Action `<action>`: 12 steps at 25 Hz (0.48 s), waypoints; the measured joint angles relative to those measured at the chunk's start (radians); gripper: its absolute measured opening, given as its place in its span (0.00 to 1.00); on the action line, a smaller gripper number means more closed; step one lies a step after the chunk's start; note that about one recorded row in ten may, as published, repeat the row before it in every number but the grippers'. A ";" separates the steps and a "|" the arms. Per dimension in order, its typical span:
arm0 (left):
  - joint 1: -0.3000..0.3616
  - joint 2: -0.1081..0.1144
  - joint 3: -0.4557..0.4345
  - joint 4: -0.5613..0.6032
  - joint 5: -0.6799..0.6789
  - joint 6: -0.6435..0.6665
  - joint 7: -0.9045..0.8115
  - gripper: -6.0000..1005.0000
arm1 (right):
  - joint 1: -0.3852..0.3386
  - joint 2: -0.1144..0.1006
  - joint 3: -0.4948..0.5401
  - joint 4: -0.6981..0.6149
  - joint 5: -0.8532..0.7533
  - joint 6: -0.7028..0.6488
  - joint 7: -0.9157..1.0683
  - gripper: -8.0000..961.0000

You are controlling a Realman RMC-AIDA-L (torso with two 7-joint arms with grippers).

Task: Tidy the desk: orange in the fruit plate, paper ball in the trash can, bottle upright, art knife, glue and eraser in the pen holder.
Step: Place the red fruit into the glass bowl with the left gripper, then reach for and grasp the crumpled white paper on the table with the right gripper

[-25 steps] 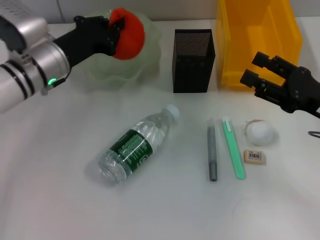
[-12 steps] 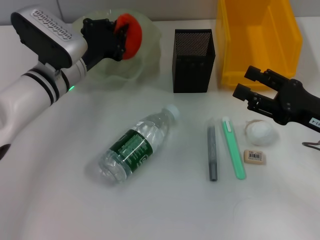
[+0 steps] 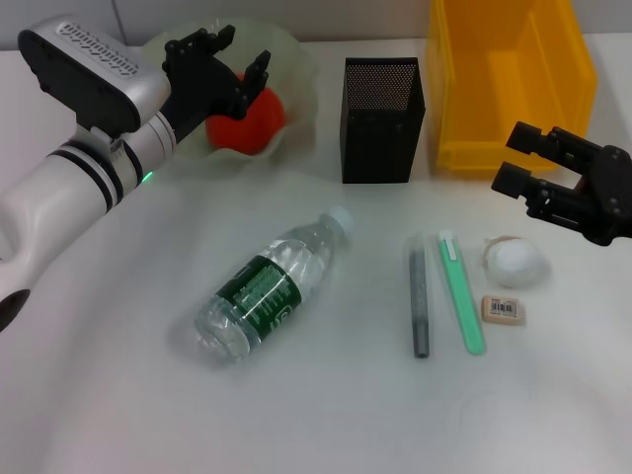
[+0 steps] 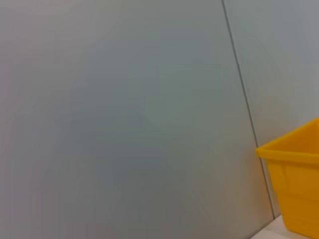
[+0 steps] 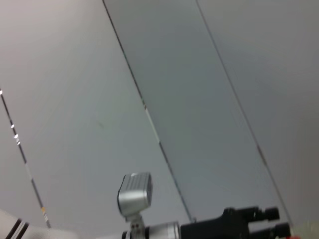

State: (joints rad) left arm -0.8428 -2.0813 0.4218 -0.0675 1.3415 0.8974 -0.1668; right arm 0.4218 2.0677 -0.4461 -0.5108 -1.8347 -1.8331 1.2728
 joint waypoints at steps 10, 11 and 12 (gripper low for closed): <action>0.051 0.000 -0.057 -0.034 0.004 0.117 -0.063 0.78 | 0.028 -0.001 -0.024 -0.171 -0.081 -0.026 0.223 0.82; 0.057 0.001 -0.055 -0.032 0.005 0.129 -0.079 0.78 | 0.034 -0.001 -0.038 -0.209 -0.081 -0.042 0.254 0.82; 0.065 0.005 -0.053 -0.021 0.007 0.139 -0.120 0.78 | 0.040 -0.001 -0.056 -0.244 -0.081 -0.057 0.287 0.82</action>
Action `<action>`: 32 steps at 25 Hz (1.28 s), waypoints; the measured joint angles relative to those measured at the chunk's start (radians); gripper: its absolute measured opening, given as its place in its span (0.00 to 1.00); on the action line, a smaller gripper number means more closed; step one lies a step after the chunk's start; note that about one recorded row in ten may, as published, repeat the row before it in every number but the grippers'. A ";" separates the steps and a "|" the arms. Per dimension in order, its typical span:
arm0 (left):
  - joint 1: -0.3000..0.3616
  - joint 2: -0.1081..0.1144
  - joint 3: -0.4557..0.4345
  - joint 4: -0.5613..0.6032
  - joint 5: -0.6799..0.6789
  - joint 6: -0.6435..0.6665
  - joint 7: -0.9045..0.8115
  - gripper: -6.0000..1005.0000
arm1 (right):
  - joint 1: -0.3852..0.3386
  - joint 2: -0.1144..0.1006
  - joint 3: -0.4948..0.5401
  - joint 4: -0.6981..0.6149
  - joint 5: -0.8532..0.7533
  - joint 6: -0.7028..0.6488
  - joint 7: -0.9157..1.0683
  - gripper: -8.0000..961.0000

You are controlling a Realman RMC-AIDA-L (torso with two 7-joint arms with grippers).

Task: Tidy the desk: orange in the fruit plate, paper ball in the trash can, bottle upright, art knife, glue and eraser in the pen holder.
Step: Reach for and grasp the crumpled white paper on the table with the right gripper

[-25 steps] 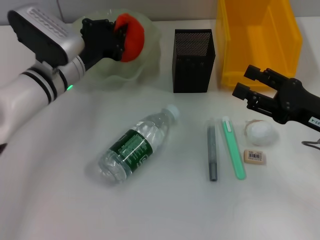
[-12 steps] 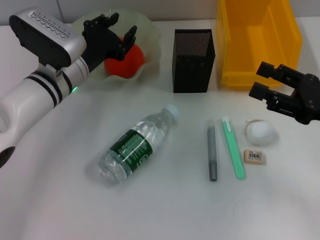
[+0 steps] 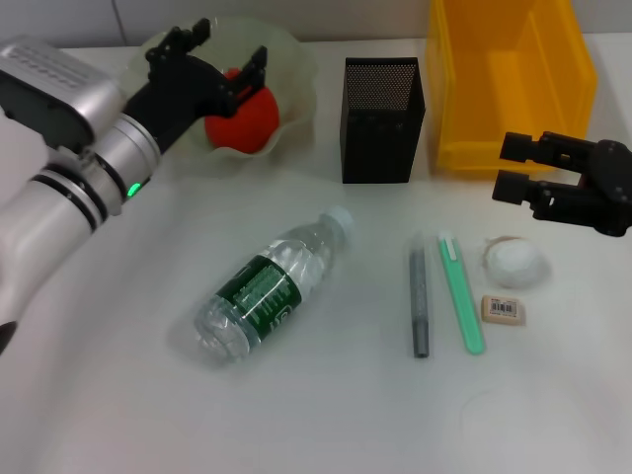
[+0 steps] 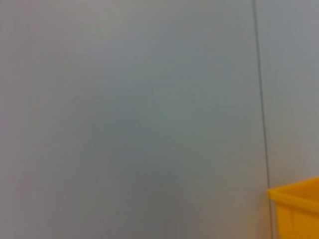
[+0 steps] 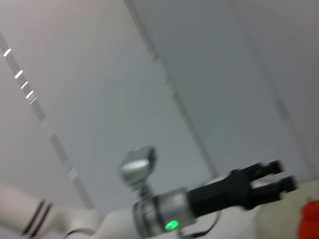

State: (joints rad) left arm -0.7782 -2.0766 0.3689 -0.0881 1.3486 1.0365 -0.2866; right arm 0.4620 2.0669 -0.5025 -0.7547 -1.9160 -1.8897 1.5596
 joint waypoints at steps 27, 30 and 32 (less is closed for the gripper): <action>0.002 0.006 0.068 0.439 -0.014 -0.190 -0.303 0.78 | 0.256 0.013 -0.370 -0.391 -0.778 0.163 1.231 0.81; 0.006 0.006 0.069 0.448 -0.032 -0.189 -0.303 0.78 | 0.258 0.013 -0.378 -0.368 -0.791 0.180 1.232 0.81; 0.010 0.005 0.072 0.449 -0.054 -0.189 -0.299 0.78 | 0.259 0.013 -0.398 -0.349 -0.796 0.188 1.232 0.81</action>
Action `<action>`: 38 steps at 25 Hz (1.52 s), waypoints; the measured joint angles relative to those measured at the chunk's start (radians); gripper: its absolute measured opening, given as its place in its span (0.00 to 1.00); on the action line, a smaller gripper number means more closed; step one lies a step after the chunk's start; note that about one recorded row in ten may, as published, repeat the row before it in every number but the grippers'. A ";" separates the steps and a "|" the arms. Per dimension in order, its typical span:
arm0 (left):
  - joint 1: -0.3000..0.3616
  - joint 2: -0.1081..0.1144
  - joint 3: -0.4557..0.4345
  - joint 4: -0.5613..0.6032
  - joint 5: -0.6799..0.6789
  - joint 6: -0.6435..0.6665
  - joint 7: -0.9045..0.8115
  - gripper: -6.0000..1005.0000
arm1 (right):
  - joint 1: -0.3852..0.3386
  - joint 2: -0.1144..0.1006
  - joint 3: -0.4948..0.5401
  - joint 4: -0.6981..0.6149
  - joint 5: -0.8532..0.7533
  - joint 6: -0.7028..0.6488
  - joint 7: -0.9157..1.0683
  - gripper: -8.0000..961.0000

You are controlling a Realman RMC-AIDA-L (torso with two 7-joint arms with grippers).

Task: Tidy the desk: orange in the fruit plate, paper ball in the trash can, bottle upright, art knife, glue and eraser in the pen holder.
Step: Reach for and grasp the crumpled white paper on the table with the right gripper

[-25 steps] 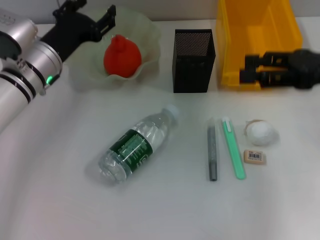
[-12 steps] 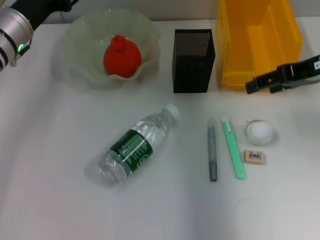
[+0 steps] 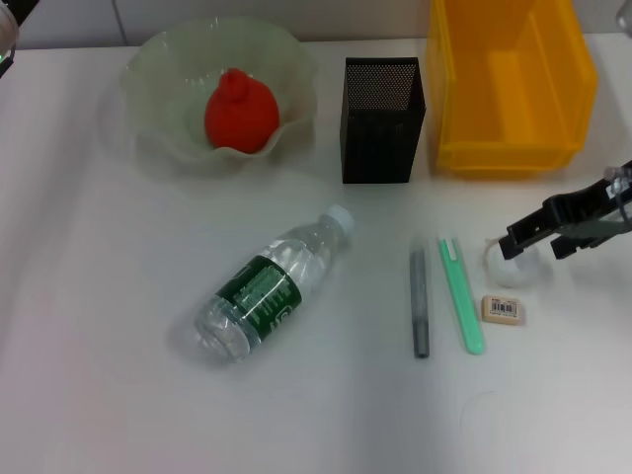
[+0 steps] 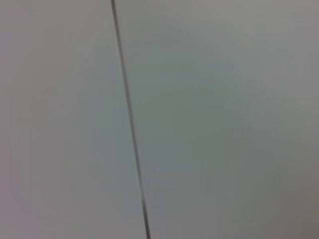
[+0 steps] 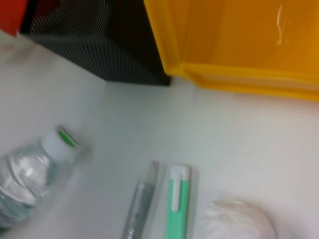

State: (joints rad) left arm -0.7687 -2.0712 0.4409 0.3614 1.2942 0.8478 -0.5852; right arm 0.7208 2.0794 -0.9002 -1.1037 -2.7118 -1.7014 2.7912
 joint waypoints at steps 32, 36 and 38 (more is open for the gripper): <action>0.047 -0.006 0.005 -0.024 -0.089 0.087 0.058 0.78 | 0.061 0.000 -0.089 0.161 -0.018 0.153 -0.022 0.81; 0.055 -0.007 0.006 -0.024 -0.089 0.115 0.056 0.78 | 0.071 -0.001 -0.089 0.182 -0.021 0.160 -0.033 0.81; 0.058 -0.007 0.005 -0.024 -0.089 0.127 0.053 0.78 | 0.071 -0.001 -0.089 0.184 -0.022 0.164 -0.033 0.81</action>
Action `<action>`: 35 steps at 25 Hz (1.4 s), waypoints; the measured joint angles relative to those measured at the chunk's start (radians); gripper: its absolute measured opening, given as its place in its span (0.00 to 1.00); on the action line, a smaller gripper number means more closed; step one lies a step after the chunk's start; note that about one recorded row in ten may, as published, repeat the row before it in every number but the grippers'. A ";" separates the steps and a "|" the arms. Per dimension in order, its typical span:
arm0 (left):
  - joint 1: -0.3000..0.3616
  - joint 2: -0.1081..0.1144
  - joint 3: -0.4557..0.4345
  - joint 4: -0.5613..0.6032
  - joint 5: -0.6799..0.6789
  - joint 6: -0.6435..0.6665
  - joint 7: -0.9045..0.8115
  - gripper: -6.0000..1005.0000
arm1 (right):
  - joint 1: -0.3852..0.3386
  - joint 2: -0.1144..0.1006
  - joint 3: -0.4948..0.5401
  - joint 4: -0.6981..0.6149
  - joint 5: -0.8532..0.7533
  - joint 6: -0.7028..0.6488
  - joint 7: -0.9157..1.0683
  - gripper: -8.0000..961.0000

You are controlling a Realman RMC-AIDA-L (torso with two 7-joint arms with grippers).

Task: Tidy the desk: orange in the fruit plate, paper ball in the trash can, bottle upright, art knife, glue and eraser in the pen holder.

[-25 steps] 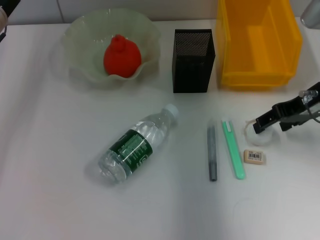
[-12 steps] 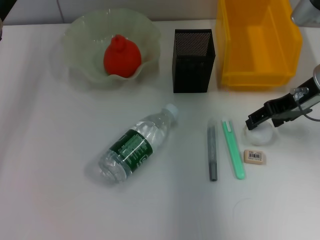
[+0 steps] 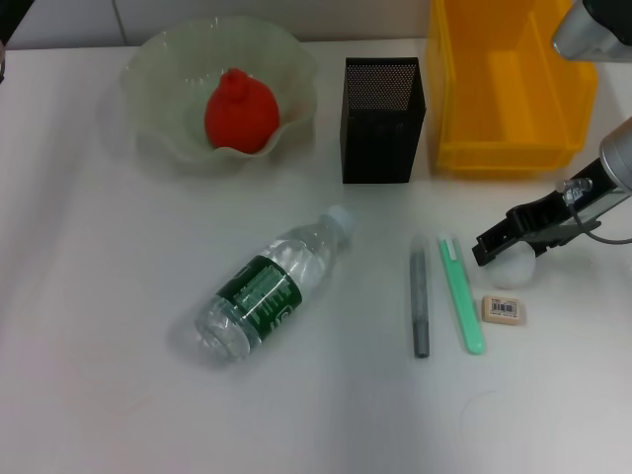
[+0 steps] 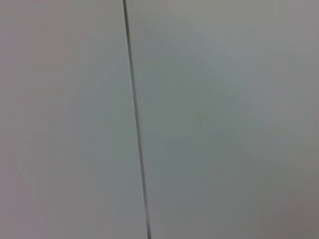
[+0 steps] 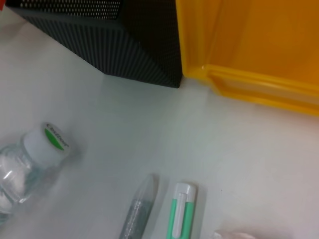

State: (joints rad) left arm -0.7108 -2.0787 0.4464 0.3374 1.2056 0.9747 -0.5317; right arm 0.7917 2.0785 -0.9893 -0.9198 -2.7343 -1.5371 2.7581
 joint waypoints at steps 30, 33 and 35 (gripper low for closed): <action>0.008 0.006 0.011 0.013 0.004 0.055 -0.078 0.78 | -0.181 -0.077 0.341 -0.173 0.478 -0.048 -0.227 0.54; 0.017 0.007 0.048 0.033 0.004 0.056 -0.110 0.78 | -0.236 -0.075 0.371 -0.088 0.682 0.066 -0.458 0.54; 0.034 0.007 0.114 0.066 0.002 0.056 -0.163 0.78 | -0.260 -0.062 0.373 -0.043 0.755 0.154 -0.621 0.54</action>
State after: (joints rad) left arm -0.6765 -2.0713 0.5603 0.4029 1.2079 1.0310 -0.6945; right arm 0.5312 2.0161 -0.6159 -0.9630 -1.9794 -1.3833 2.1368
